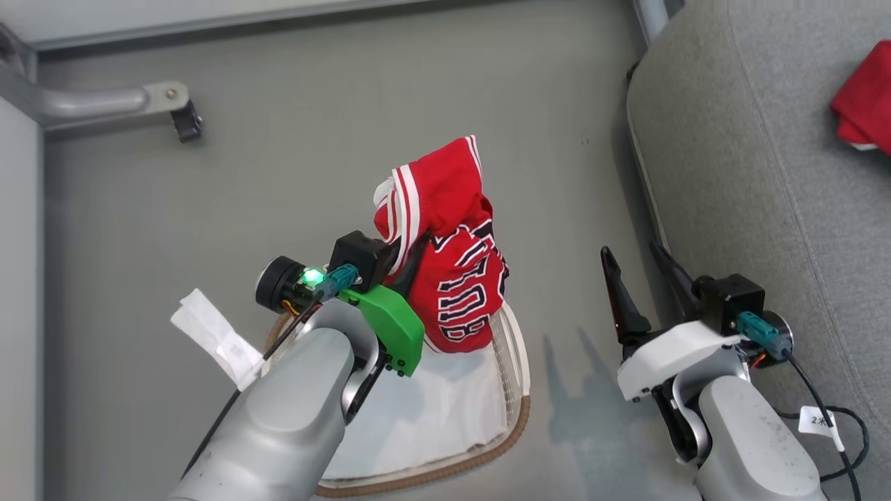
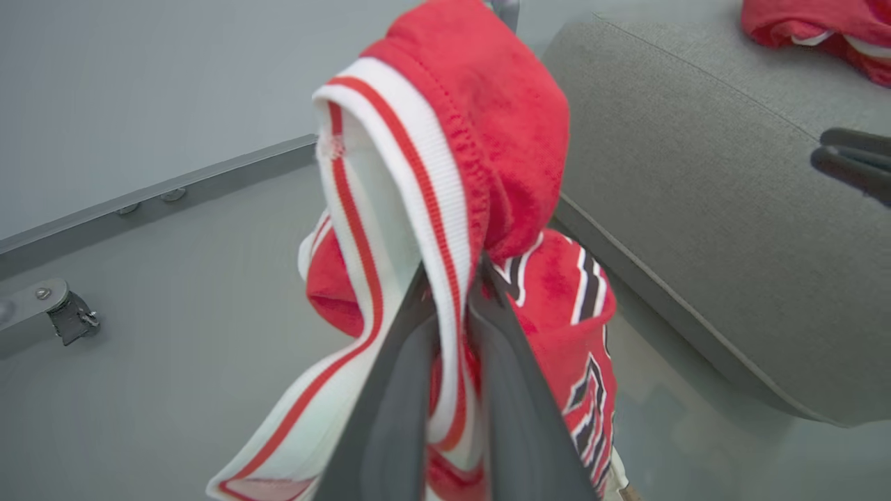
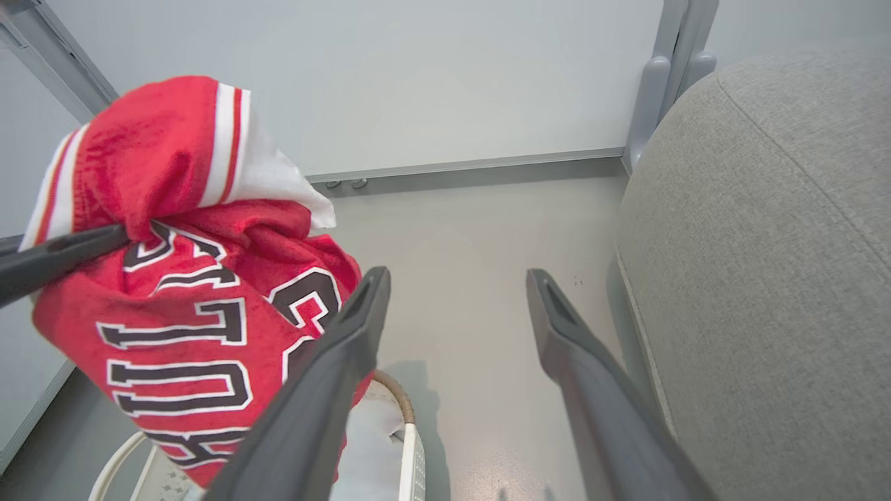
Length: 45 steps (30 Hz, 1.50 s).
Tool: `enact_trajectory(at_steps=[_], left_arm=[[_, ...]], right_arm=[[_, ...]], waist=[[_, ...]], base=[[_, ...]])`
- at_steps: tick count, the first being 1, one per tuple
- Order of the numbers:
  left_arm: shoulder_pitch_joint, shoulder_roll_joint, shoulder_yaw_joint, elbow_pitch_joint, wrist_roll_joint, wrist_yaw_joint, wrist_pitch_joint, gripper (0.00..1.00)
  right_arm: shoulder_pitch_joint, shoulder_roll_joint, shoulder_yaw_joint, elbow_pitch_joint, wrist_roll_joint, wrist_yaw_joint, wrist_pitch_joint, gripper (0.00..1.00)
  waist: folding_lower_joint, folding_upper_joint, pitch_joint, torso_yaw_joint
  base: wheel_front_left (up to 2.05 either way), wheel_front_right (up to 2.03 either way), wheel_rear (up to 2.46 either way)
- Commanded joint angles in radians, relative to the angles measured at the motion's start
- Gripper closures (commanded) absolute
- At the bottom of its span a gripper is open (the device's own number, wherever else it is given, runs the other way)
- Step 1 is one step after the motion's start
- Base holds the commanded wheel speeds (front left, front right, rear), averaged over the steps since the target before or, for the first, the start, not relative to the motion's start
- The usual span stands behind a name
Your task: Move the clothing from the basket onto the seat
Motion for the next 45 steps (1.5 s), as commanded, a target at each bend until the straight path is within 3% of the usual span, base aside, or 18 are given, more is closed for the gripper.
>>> enact_trajectory(at_steps=[1, 21, 31, 36, 45], left_arm=[[0.023, 0.001, 0.019, -0.029, 0.000, 0.006, -0.003, 1.00], [0.163, 0.002, 0.238, -0.463, 0.056, 0.027, -0.003, 1.00], [0.177, 0.002, 0.256, -0.519, 0.060, 0.023, -0.003, 1.00], [0.176, 0.002, 0.259, -0.522, 0.058, 0.017, -0.004, 1.00], [0.162, 0.001, 0.257, -0.516, 0.047, 0.010, -0.004, 1.00]], right_arm=[[0.025, -0.005, -0.001, 0.004, 0.002, -0.001, -0.005, 0.00], [0.142, -0.004, -0.004, 0.017, -0.007, -0.001, -0.005, 0.00], [0.134, -0.004, 0.005, 0.004, 0.005, -0.001, -0.005, 0.00], [0.105, -0.004, 0.028, -0.073, 0.012, -0.001, -0.005, 0.00], [0.005, -0.004, 0.184, -0.213, 0.005, -0.001, -0.005, 0.00]], waist=[[0.0001, 0.0000, -0.087, 0.042], [0.0001, 0.0000, -0.230, 0.050], [0.0001, 0.0000, -0.228, 0.039], [0.0001, 0.0000, -0.221, 0.037], [0.0001, 0.0000, -0.203, 0.038]], base=[[0.00, 0.00, 0.00], [0.00, 0.00, 0.00], [0.00, 0.00, 0.00], [0.00, 0.00, 0.00], [0.00, 0.00, 0.00]])
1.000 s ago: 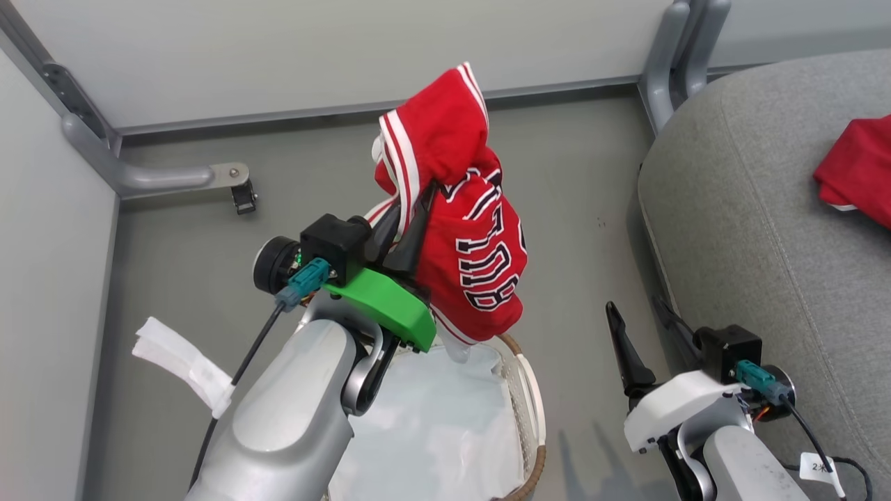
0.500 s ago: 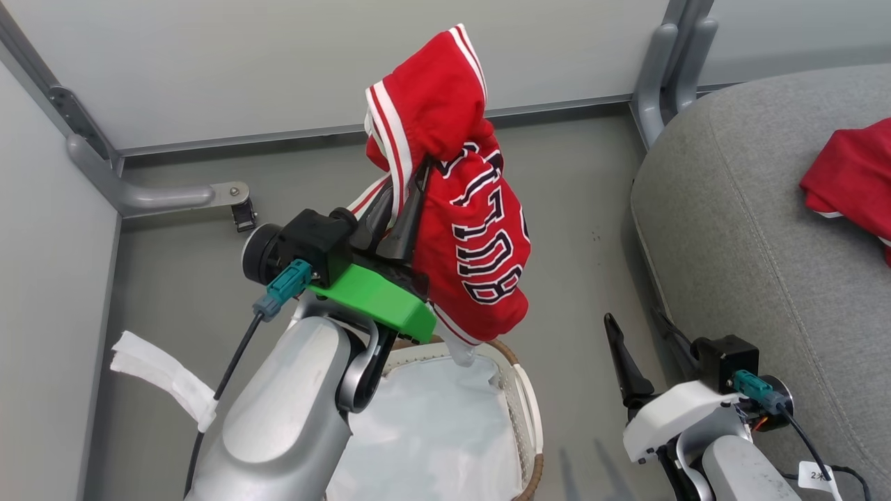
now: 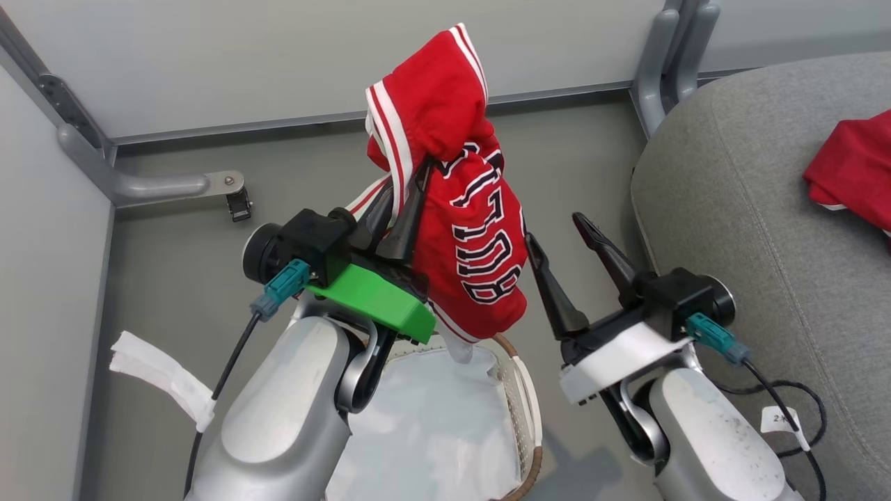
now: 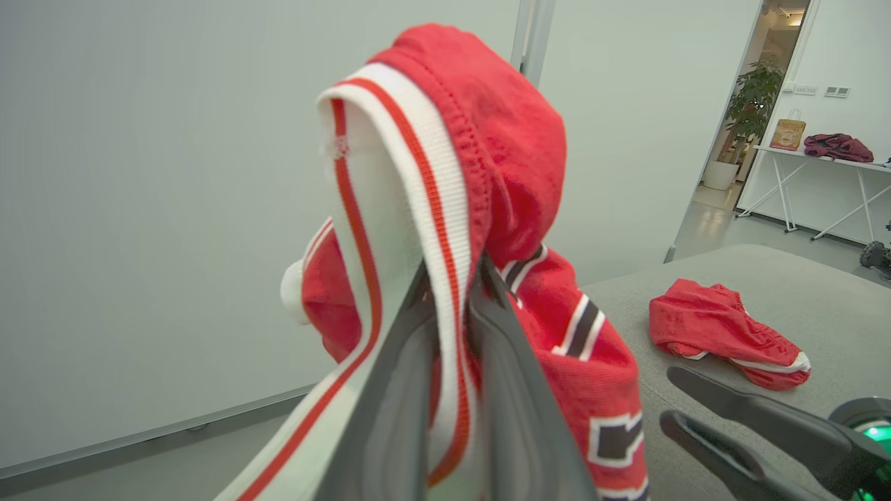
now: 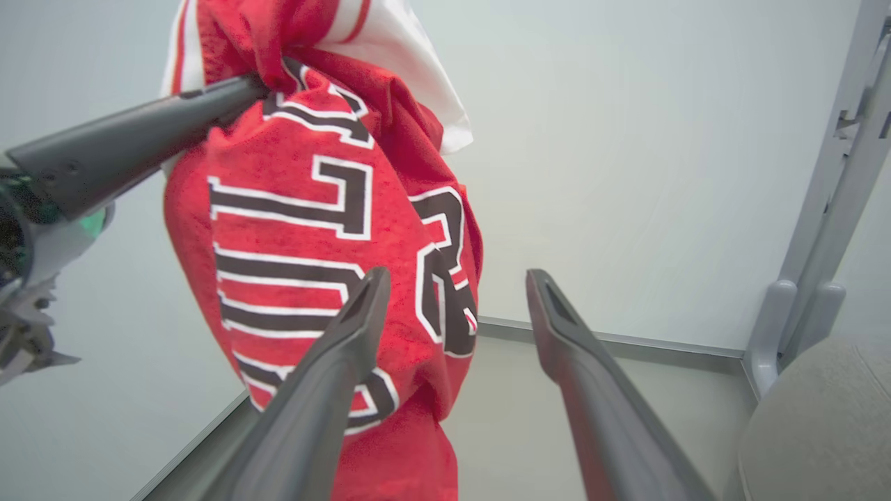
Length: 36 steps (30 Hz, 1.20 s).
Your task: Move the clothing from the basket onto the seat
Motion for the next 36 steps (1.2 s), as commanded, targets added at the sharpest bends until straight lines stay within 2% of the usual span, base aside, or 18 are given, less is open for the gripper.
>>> enact_trajectory(at_steps=[1, 6, 11, 18, 36], left_arm=[[-0.007, 0.002, -0.001, 0.000, -0.011, -0.004, -0.004, 1.00], [-0.018, 0.002, -0.008, 0.002, -0.016, -0.008, -0.004, 1.00], [-0.024, 0.002, -0.019, 0.002, -0.026, -0.010, -0.004, 1.00], [-0.032, 0.002, -0.040, -0.003, -0.030, -0.008, -0.004, 1.00], [-0.030, 0.002, -0.154, -0.047, -0.150, -0.014, -0.004, 1.00]], right_arm=[[-0.023, -0.004, 0.027, -0.011, -0.004, -0.001, -0.005, 0.00], [-0.097, -0.004, 0.133, -0.027, -0.008, -0.001, -0.005, 0.00], [-0.159, -0.004, 0.188, -0.009, -0.027, -0.001, -0.005, 0.00], [-0.199, -0.004, 0.185, 0.052, -0.077, -0.001, -0.005, 0.00], [-0.310, -0.004, 0.246, 0.288, 0.013, -0.001, -0.005, 0.00]], waist=[[0.0001, -0.0001, 0.005, 0.003], [0.0001, -0.0001, 0.017, 0.013], [0.0001, -0.0001, 0.024, 0.024], [0.0001, -0.0001, 0.027, 0.041], [0.0001, -0.0001, 0.036, 0.085]], base=[[0.00, 0.00, 0.00], [0.00, 0.00, 0.00], [0.00, 0.00, 0.00], [0.00, 0.00, 0.00], [0.00, 0.00, 0.00]])
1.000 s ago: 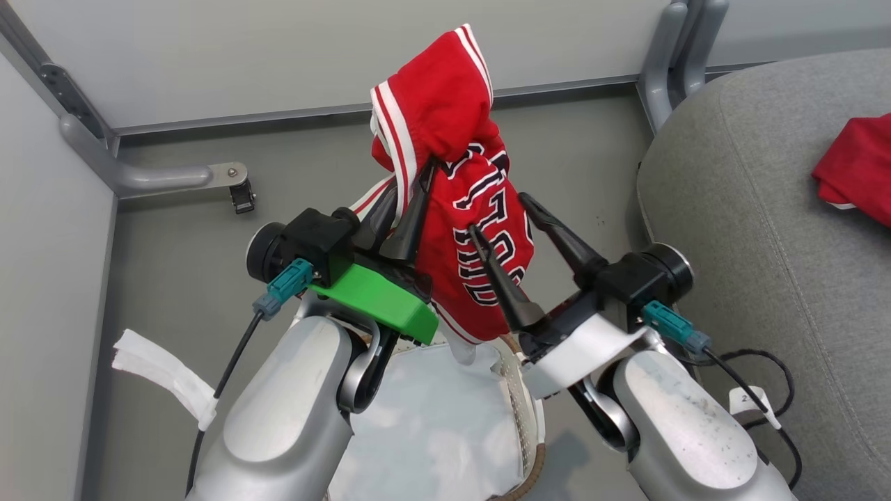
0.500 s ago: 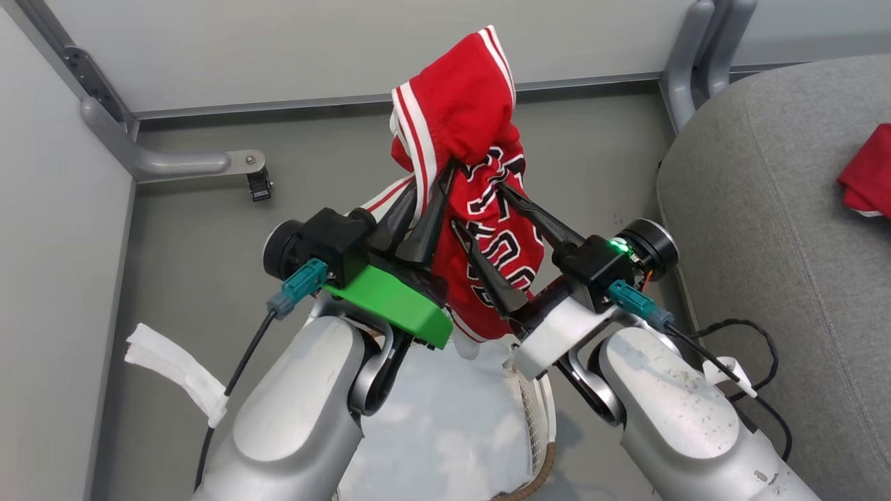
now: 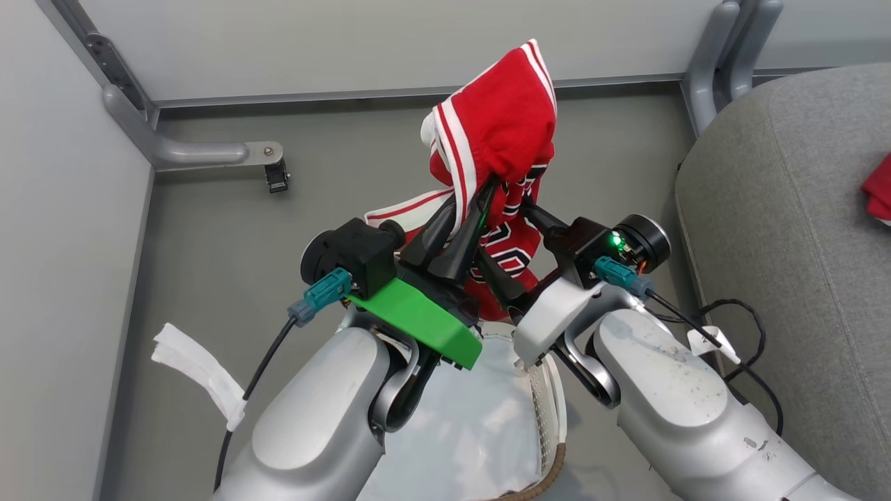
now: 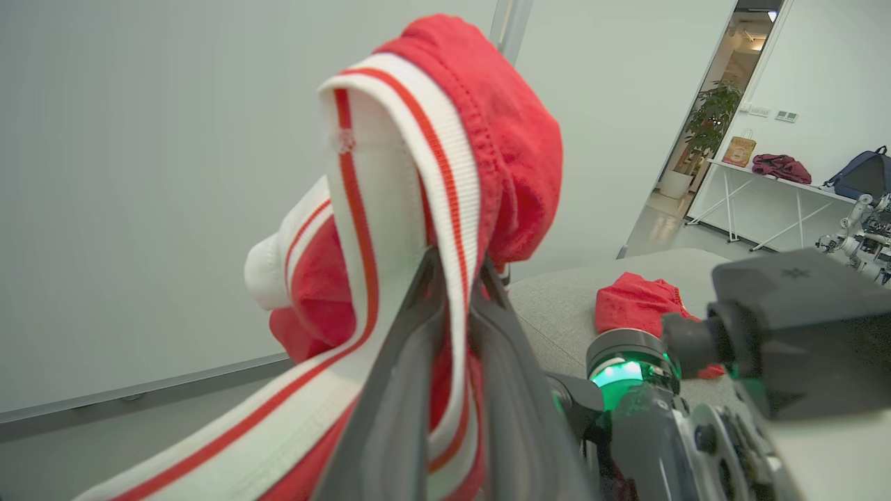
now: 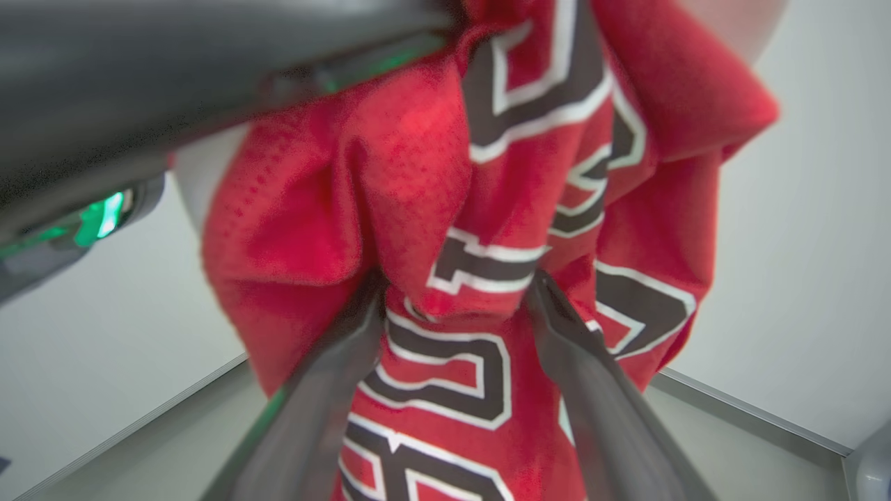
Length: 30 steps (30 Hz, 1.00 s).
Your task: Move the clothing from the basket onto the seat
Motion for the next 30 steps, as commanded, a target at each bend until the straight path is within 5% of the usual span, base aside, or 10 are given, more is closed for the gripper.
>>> enact_trajectory(at_steps=[1, 16, 18, 19, 20, 21, 30], left_arm=[[-0.013, 0.001, -0.006, -0.007, -0.006, -0.001, -0.004, 1.00], [-0.025, 0.001, -0.053, -0.015, -0.111, -0.018, -0.004, 1.00], [-0.026, 0.001, -0.054, -0.013, -0.117, -0.019, -0.004, 1.00], [-0.027, 0.001, -0.055, -0.012, -0.117, -0.019, -0.004, 1.00], [-0.028, 0.001, -0.053, -0.012, -0.121, -0.020, -0.004, 1.00], [-0.029, 0.001, -0.052, -0.012, -0.123, -0.020, -0.004, 1.00], [-0.013, 0.001, -0.001, -0.016, -0.085, -0.001, -0.003, 1.00]], right_arm=[[-0.018, -0.004, 0.002, 0.014, 0.005, -0.001, -0.004, 0.00], [-0.124, -0.004, 0.064, 0.110, 0.016, -0.001, -0.005, 0.00], [-0.133, -0.004, 0.064, 0.117, 0.018, -0.001, -0.005, 0.21], [-0.135, -0.004, 0.064, 0.117, 0.022, -0.001, -0.005, 0.60], [-0.137, -0.004, 0.064, 0.116, 0.027, -0.001, -0.005, 0.87], [-0.135, -0.003, 0.070, 0.116, 0.034, -0.001, -0.005, 1.00], [-0.100, -0.004, 0.035, 0.078, 0.047, -0.001, -0.005, 1.00]], waist=[[0.0000, 0.0000, 0.002, 0.005], [0.0000, 0.0000, 0.020, 0.045], [0.0000, 0.0000, 0.022, 0.050], [0.0000, 0.0000, 0.023, 0.052], [0.0000, 0.0000, 0.024, 0.055], [0.0000, 0.0000, 0.024, 0.058], [0.0000, 0.0000, 0.021, 0.054]], base=[[0.00, 0.00, 0.00], [0.00, 0.00, 0.00], [0.00, 0.00, 0.00], [0.00, 0.00, 0.00], [0.00, 0.00, 0.00], [0.00, 0.00, 0.00], [0.00, 0.00, 0.00]])
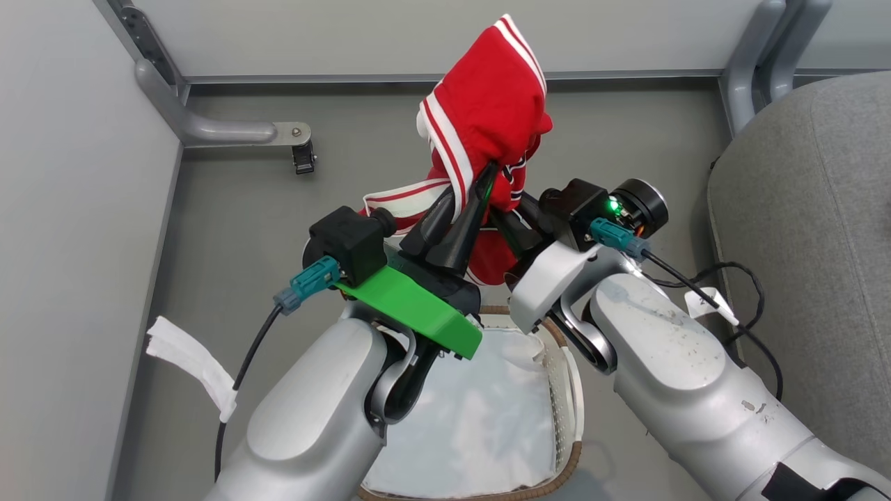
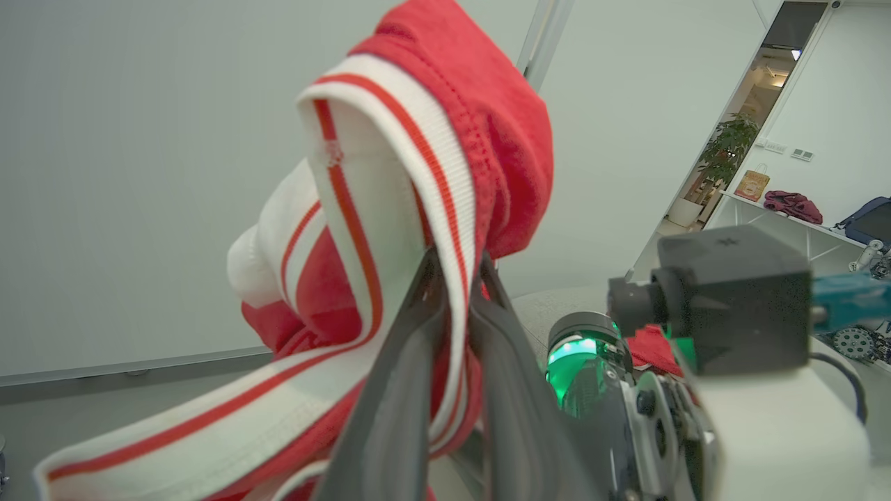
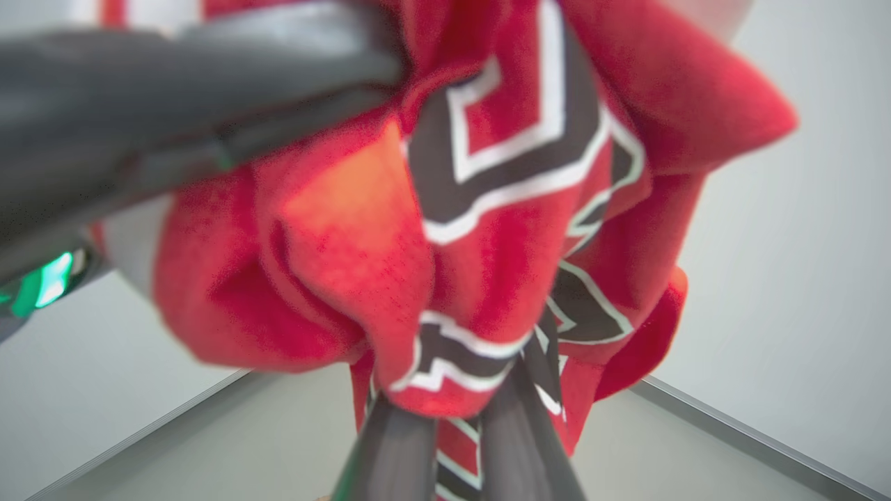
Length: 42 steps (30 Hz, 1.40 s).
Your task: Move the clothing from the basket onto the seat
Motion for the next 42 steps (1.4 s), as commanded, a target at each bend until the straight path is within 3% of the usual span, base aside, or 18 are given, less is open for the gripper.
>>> enact_trajectory(at_steps=[1, 2, 5, 6, 7, 18, 33, 42], left_arm=[[0.007, 0.001, 0.010, 0.000, 0.011, 0.004, -0.003, 1.00], [0.009, 0.001, 0.014, 0.003, 0.019, 0.005, -0.003, 0.98], [0.018, 0.001, 0.027, 0.002, 0.032, 0.006, -0.003, 0.57], [0.020, 0.001, 0.029, 0.002, 0.036, 0.006, -0.003, 0.36], [0.021, 0.001, 0.028, 0.005, 0.038, 0.005, -0.003, 0.00], [0.029, 0.001, 0.049, 0.037, 0.113, 0.011, -0.002, 0.00], [0.053, 0.023, 0.105, 0.068, 0.276, -0.012, -0.002, 0.00], [0.074, 0.032, 0.122, 0.081, 0.319, -0.023, -0.002, 0.00]], right_arm=[[0.025, -0.004, -0.015, -0.011, -0.007, -0.001, -0.005, 1.00], [0.031, -0.004, -0.020, -0.016, -0.013, -0.001, -0.005, 1.00], [0.047, -0.004, -0.035, -0.030, -0.022, -0.001, -0.005, 1.00], [0.053, -0.004, -0.041, -0.034, -0.022, -0.001, -0.005, 1.00], [0.057, -0.004, -0.047, -0.039, -0.023, -0.001, -0.005, 1.00], [0.099, -0.004, -0.116, -0.081, -0.026, -0.001, -0.005, 1.00], [0.200, -0.003, -0.280, -0.172, -0.039, -0.001, -0.005, 1.00], [0.254, -0.003, -0.311, -0.226, -0.016, -0.001, -0.005, 1.00]], waist=[[0.0000, -0.0001, -0.001, -0.007], [0.0000, -0.0001, -0.002, -0.011], [0.0000, -0.0001, -0.003, -0.023], [0.0000, -0.0001, -0.004, -0.029], [0.0000, -0.0001, -0.004, -0.033], [0.0000, -0.0001, -0.003, -0.118], [0.0000, -0.0001, 0.036, -0.383], [0.0000, -0.0001, 0.052, -0.535]], base=[[0.00, 0.00, 0.00], [0.00, 0.00, 0.00], [0.00, 0.00, 0.00], [0.00, 0.00, 0.00], [0.00, 0.00, 0.00], [0.00, 0.00, 0.00], [0.00, 0.00, 0.00], [0.00, 0.00, 0.00]])
